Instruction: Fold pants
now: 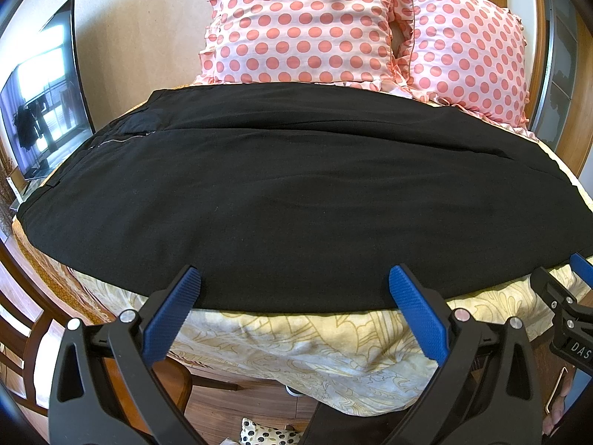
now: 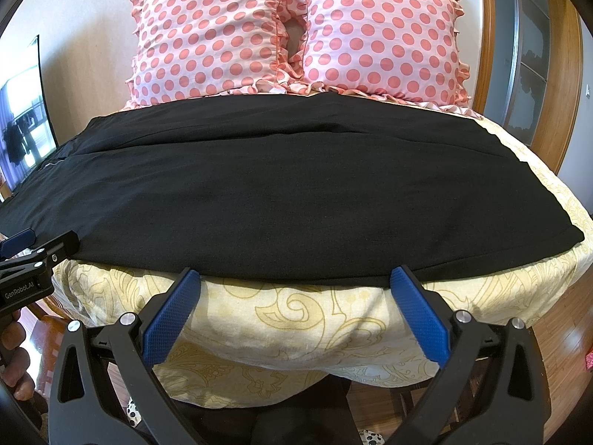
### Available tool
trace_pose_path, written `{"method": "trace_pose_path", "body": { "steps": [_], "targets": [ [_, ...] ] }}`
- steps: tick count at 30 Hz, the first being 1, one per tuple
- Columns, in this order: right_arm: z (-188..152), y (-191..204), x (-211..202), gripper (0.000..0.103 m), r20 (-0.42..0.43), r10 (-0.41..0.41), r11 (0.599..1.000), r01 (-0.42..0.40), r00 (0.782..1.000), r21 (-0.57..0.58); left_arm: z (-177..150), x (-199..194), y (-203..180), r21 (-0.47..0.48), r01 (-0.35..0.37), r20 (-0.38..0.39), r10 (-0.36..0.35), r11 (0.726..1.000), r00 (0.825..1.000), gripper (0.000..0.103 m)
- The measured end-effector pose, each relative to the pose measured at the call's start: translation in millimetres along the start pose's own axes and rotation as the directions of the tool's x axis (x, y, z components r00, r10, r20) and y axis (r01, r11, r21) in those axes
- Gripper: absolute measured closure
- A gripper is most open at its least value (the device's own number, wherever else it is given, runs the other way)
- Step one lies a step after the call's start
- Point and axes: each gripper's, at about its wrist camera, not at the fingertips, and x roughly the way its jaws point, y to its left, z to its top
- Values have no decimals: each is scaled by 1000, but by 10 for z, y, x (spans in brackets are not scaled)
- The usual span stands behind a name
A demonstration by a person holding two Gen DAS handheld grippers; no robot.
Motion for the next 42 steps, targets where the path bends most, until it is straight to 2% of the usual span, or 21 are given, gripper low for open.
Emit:
{"method": "trace_pose_path", "body": {
  "steps": [13, 21, 24, 26, 29, 31, 33, 35, 36, 37, 39, 40, 42],
  "targets": [
    [47, -4, -12, 1, -3, -1, 1000, 1, 1000, -6, 1, 0, 1, 0, 2, -2, -2, 1000, 1000, 2],
    [206, -68, -74, 1, -17, 17, 1000, -18, 1000, -20, 2, -1, 3, 5, 5, -2, -5, 1000, 1000, 2],
    [350, -174, -238, 1, 36, 25, 999, -24, 999, -21, -17, -1, 17, 16, 22, -4, -22, 1000, 1000, 2],
    [567, -356, -391, 1, 96, 11, 1000, -10, 995, -2, -29, -27, -9, 21, 24, -5, -24, 999, 1000, 2],
    [984, -744, -521, 1, 153, -94, 995, 87, 984, 52, -9, -58, -4, 27, 22, 6, -22, 999, 1000, 2],
    [1379, -1087, -407, 1, 100, -134, 988, 125, 986, 90, 22, -145, -37, 56, 29, 48, -32, 998, 998, 2],
    [1758, -1411, -187, 1, 10, -136, 982, 133, 991, 137, 68, -238, -49, 76, 63, 85, -69, 995, 994, 2],
    [2100, -1782, 151, 1, -69, -146, 963, 157, 987, 218, 150, -292, 1, 50, 163, 97, -167, 985, 981, 2],
    [2281, -2006, 344, 1, -106, -162, 942, 185, 981, 280, 205, -283, 56, 14, 224, 93, -224, 975, 970, 2],
    [2394, -2181, 469, 2, -135, -165, 923, 201, 977, 328, 247, -267, 84, -11, 252, 95, -250, 968, 964, 2],
    [2581, -2520, 773, 10, -192, -166, 875, 234, 967, 424, 331, -228, 162, -71, 292, 116, -282, 954, 952, 2],
    [2687, -2691, 971, 19, -231, -166, 847, 258, 959, 464, 359, -214, 204, -95, 299, 144, -284, 949, 948, 2],
    [2851, -2904, 1270, 27, -287, -205, 815, 326, 936, 479, 422, -178, 238, -109, 284, 173, -263, 953, 949, 2]
  ]
}}
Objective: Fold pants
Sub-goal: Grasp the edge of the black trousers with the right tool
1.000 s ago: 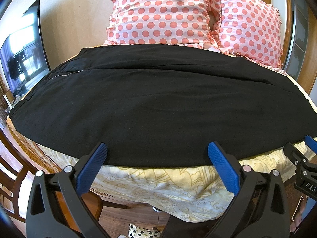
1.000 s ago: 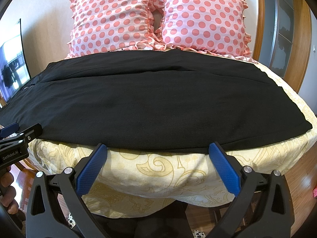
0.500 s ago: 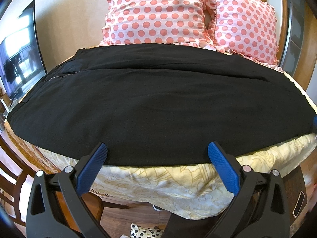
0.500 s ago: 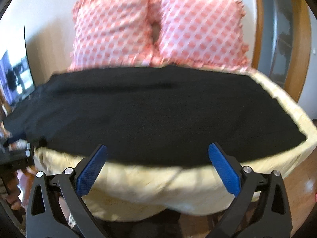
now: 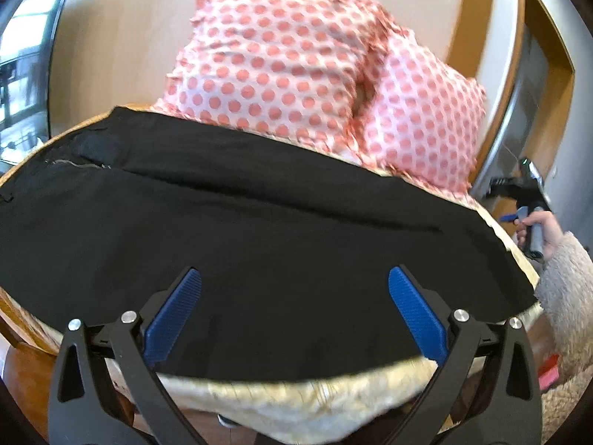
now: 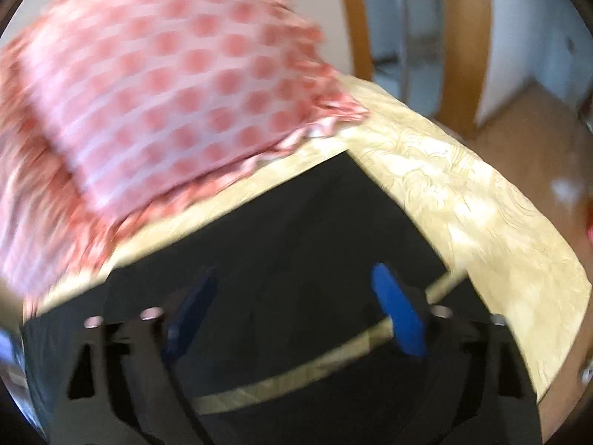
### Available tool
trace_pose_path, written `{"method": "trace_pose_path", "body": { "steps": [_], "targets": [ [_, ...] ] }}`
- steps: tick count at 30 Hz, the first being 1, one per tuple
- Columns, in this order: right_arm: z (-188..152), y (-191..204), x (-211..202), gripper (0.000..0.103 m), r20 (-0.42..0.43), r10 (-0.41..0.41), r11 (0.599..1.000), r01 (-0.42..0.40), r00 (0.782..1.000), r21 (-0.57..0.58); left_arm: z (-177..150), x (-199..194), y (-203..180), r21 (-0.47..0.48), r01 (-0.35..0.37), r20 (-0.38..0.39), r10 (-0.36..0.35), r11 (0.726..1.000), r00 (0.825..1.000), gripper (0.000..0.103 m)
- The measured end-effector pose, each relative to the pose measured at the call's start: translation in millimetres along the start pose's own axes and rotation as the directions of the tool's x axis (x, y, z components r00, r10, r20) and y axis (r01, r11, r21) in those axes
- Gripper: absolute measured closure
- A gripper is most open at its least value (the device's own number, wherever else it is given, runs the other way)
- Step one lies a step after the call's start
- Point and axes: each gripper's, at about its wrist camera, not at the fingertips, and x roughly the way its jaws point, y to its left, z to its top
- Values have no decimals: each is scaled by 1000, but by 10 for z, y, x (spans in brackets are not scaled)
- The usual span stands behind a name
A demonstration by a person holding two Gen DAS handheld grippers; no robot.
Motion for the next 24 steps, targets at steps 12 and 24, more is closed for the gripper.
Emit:
{"method": "trace_pose_path", "body": {
  "steps": [12, 24],
  "targets": [
    [567, 174, 1043, 56, -76, -163, 979, 170, 984, 109, 27, 312, -190, 156, 16, 6, -17, 988, 1000, 2],
    [-245, -618, 79, 100, 125, 221, 956, -240, 967, 168, 15, 415, 10, 40, 76, -100, -72, 996, 992, 2]
  ]
}}
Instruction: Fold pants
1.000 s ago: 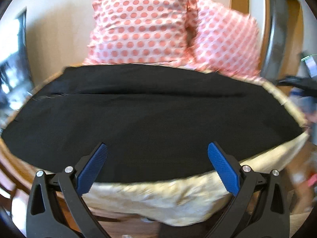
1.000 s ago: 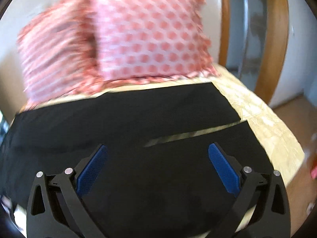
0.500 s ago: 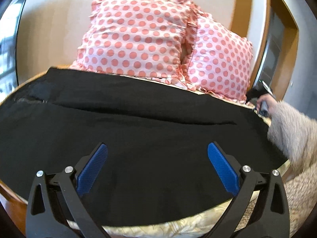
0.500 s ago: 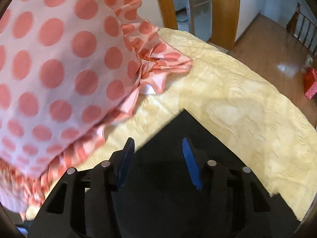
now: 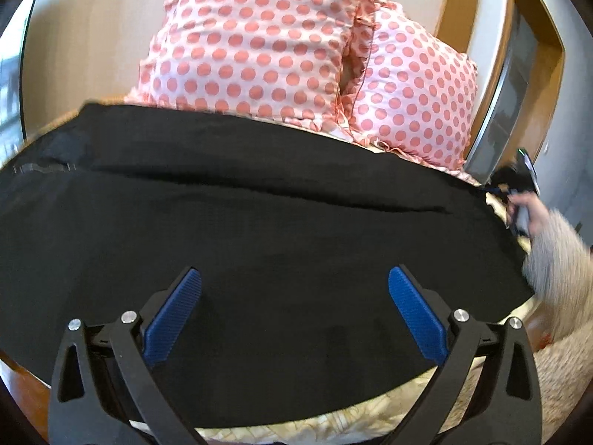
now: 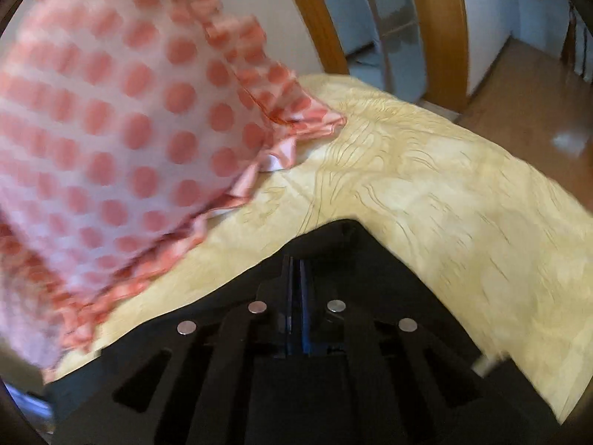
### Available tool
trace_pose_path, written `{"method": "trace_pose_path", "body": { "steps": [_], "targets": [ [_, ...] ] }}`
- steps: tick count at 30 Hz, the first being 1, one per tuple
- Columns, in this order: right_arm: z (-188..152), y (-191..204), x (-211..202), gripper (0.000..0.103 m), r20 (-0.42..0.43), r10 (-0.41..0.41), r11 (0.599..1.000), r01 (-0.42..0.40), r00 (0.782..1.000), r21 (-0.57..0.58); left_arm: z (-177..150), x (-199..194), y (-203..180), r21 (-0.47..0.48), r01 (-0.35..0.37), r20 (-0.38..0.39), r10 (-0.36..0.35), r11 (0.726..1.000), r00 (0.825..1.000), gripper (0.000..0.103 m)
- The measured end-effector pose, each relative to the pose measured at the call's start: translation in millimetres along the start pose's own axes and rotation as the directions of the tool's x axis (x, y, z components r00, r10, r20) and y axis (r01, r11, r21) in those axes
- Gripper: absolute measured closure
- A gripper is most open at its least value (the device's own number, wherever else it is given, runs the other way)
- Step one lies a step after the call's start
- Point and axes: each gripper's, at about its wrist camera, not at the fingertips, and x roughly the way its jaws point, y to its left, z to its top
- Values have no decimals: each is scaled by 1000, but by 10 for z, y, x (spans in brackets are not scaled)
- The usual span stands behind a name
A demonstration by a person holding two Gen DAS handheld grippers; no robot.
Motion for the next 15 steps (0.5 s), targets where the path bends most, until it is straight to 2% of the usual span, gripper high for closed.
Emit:
{"method": "trace_pose_path", "body": {
  "steps": [4, 9, 12, 14, 15],
  "targets": [
    [-317, -173, -470, 100, 27, 127, 991, -127, 992, 34, 1, -22, 73, -59, 15, 4, -15, 998, 1000, 2],
    [-650, -509, -657, 100, -14, 204, 968, -200, 979, 149, 19, -99, 65, -75, 13, 31, -11, 997, 999, 2],
    [-687, -635, -642, 99, -42, 253, 950, -239, 967, 203, 19, -222, 59, -79, 5, 114, 4, 997, 993, 2],
    [-672, -727, -623, 95, -64, 270, 934, -245, 961, 261, 25, -284, 67, -70, 43, 164, -31, 997, 986, 2],
    [-664, -764, -612, 84, -67, 283, 924, -254, 957, 287, 38, -291, 64, -67, 43, 163, -31, 997, 986, 2]
  ]
}}
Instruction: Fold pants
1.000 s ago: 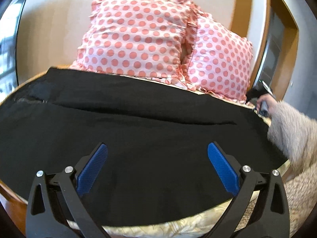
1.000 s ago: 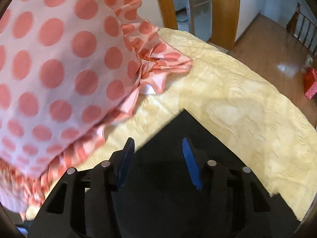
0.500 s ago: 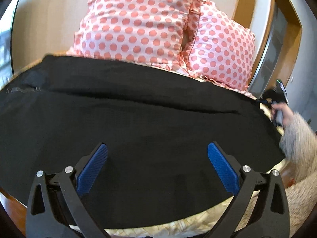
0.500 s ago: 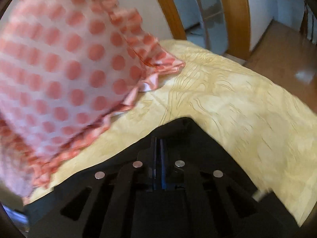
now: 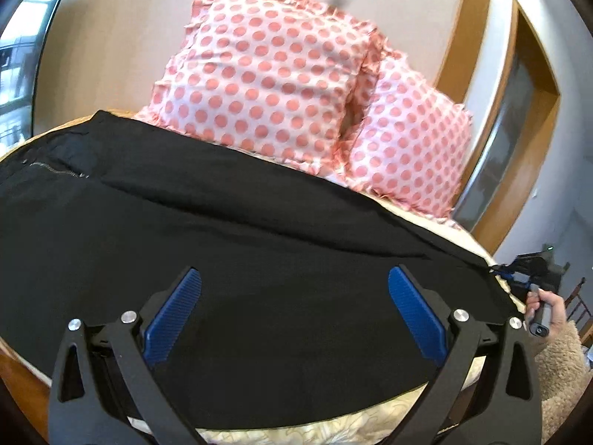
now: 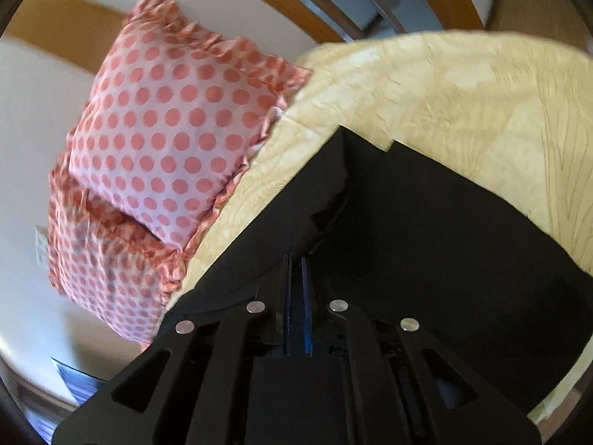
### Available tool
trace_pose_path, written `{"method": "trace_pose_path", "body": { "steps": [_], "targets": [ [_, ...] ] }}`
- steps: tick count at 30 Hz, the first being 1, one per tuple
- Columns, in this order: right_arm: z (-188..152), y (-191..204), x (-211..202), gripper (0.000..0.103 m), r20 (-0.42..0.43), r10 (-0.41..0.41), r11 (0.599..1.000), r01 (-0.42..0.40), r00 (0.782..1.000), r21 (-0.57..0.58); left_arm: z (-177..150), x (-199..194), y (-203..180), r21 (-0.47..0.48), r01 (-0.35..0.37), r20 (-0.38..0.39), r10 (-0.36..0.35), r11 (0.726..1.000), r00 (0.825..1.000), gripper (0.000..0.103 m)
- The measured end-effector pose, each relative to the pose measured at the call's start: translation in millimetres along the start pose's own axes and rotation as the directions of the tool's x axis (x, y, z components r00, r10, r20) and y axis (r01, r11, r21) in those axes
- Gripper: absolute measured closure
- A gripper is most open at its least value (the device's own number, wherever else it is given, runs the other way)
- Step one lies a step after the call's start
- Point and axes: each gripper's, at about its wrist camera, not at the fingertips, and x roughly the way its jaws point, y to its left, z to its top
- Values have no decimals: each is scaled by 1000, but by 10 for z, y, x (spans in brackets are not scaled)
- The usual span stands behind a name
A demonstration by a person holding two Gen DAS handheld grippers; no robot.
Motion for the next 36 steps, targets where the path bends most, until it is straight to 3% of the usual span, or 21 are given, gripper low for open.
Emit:
{"method": "trace_pose_path", "body": {
  "steps": [1, 3, 5, 8, 11, 13, 16, 19, 22, 24, 28, 30, 32, 36],
  "targets": [
    [32, -31, 13, 61, 0, 25, 999, -25, 1000, 29, 18, 3, -11, 10, -20, -9, 20, 1000, 1000, 2],
    [53, -80, 1, 29, 16, 31, 998, -31, 999, 51, 40, 15, -20, 27, -48, -25, 48, 998, 999, 2],
    [78, -80, 7, 30, 31, 42, 998, -43, 999, 49, 59, 43, 11, 14, -61, -55, 62, 998, 997, 2],
    [132, -86, 66, 45, 35, 47, 997, -49, 998, 52, 99, 80, 95, -16, -64, -88, 62, 998, 994, 2],
    [166, -155, 199, 66, -7, 52, 996, -51, 999, 75, 188, 80, 184, -35, -94, -88, 90, 995, 992, 3],
    [174, -196, 283, 99, -35, 49, 997, -47, 998, 63, 278, 69, 266, -60, -104, -84, 99, 993, 992, 3],
    [150, -170, 74, 99, 5, 157, 987, -157, 988, 31, 491, 62, 426, -97, -145, -82, 137, 985, 987, 4],
    [83, -150, -349, 99, 89, 251, 968, -250, 964, -21, 794, 90, 574, -105, -165, -85, 156, 981, 984, 4],
    [-1, -235, -524, 99, 92, 263, 965, -263, 960, -13, 1185, 279, 749, -138, -149, -102, 135, 979, 986, 4],
    [-34, -295, -556, 99, 81, 276, 961, -278, 958, 7, 1460, 533, 922, -185, -168, -162, 139, 968, 977, 6],
    [-60, -326, -591, 99, 83, 275, 961, -276, 958, 5, 1872, 1189, 1332, -299, -256, -281, 172, 919, 944, 22],
    [-70, -327, -591, 99, 84, 279, 960, -281, 957, 8, 2001, 1584, 1498, -332, -288, -343, 169, 898, 924, 25],
    [-62, -327, -592, 99, 84, 277, 960, -278, 957, 7, 2037, 1854, 1582, -337, -322, -375, 188, 885, 908, 29],
    [-68, -323, -600, 99, 90, 269, 963, -270, 959, -2, 2132, 2430, 1799, -308, -449, -436, 295, 839, 850, 35]
  ]
}}
